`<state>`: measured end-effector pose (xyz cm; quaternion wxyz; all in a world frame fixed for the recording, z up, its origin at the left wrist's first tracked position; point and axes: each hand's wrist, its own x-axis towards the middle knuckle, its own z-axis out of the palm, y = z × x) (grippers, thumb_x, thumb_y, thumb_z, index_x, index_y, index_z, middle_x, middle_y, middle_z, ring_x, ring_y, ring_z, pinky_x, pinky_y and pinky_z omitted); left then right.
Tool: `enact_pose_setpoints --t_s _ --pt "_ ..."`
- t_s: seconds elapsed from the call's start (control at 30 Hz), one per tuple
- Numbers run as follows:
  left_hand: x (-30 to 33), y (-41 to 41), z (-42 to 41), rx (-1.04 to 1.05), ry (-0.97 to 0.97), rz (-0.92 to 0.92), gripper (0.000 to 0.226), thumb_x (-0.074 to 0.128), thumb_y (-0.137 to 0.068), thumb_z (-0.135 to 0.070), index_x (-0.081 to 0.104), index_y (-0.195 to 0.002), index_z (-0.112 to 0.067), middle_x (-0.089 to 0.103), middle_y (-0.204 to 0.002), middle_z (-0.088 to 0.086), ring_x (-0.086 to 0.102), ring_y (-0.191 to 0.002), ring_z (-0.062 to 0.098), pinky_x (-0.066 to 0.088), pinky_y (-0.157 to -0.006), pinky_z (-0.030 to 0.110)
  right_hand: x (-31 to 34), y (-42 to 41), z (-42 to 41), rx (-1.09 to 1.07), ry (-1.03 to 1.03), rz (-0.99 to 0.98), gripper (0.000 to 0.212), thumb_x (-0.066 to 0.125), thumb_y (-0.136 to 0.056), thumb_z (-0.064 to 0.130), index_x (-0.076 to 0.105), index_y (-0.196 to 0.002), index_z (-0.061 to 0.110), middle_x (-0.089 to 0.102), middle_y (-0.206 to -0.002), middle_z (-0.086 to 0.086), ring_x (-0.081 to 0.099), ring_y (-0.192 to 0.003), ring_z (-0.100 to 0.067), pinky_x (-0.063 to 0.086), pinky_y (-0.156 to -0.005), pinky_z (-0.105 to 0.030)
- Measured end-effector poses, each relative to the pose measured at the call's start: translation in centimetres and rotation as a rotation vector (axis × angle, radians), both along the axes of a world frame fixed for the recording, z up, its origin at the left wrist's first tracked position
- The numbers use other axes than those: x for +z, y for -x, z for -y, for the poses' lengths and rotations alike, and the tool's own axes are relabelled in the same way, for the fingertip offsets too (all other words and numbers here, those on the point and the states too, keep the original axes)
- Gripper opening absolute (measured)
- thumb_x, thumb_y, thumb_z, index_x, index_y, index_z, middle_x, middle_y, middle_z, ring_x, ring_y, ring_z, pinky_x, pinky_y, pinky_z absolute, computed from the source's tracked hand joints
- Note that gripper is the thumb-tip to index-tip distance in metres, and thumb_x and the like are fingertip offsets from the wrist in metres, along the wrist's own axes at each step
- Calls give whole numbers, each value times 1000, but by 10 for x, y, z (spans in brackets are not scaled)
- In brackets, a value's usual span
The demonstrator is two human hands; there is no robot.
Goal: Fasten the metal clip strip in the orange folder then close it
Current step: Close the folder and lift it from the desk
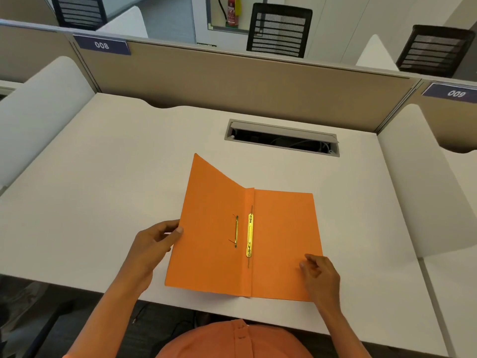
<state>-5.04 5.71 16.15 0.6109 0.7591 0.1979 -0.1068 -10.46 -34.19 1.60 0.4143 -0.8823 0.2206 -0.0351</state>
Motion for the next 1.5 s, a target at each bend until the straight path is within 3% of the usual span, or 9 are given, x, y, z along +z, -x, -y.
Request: enact_pose_setpoints --t_s 0.1,0.3,0.57,0.63,0.73,1.0,1.17,1.27,1.5 --pt "11 -2 14 -63 32 -7 31 71 -85 -44 70 -115 -38 79 -104 -15 70 -103 13 55 -83 36 4 3 10 -7 -63 -10 25 76 -92 18 72 -118 17 69 -107 4 65 -94 -6 51 -81 -19" --pt "28 -4 55 -170 56 12 43 72 -79 -50 70 -119 -35 77 -111 -11 71 -104 13 56 -84 34 3 0 17 -62 -160 -24 22 73 -94 22 74 -116 19 70 -103 12 64 -94 0 46 -75 -12" --pt "30 0 124 -264 12 48 40 69 -76 -64 65 -113 -51 73 -108 -19 70 -98 3 55 -86 28 -1 1 28 -62 -223 -30 20 72 -95 22 76 -115 21 73 -109 8 64 -96 2 47 -77 -13" --pt "30 0 140 -270 -4 75 44 71 -77 -62 63 -119 -50 71 -110 -18 69 -94 -1 52 -77 18 -1 1 30 -69 -254 -26 20 73 -95 23 76 -115 22 73 -110 8 65 -96 1 49 -79 -14" --pt "26 0 165 -290 -38 109 58 75 -78 -59 59 -131 -43 66 -117 -18 65 -91 -6 50 -75 17 -3 2 34 -74 -283 -28 21 73 -95 24 76 -115 23 73 -110 9 65 -98 2 51 -81 -17" --pt "4 2 234 -355 -229 189 84 75 -78 -65 38 -148 -36 46 -138 -13 66 -83 6 52 -75 17 -1 1 43 -75 -342 -53 20 73 -95 25 76 -115 24 72 -109 11 65 -96 4 49 -77 -12" --pt "-14 -1 267 -402 -340 177 97 69 -71 -76 29 -151 -39 37 -150 -11 63 -116 23 60 -93 43 1 -2 49 -63 -360 -70 20 72 -95 29 76 -114 25 73 -108 11 66 -95 2 51 -79 -14" --pt "-23 -1 285 -437 -424 205 97 68 -76 -74 22 -154 -39 33 -153 -12 51 -132 17 55 -95 36 0 -4 53 -63 -385 -83 14 72 -95 32 75 -108 34 75 -107 11 70 -97 -5 58 -85 -25" --pt "-41 -4 316 -521 -613 174 102 61 -77 -77 19 -158 -31 32 -157 -2 56 -127 27 56 -97 43 -3 -7 62 -57 -437 -88 32 64 -93 50 79 -106 26 79 -98 9 75 -89 -11 64 -82 -35"
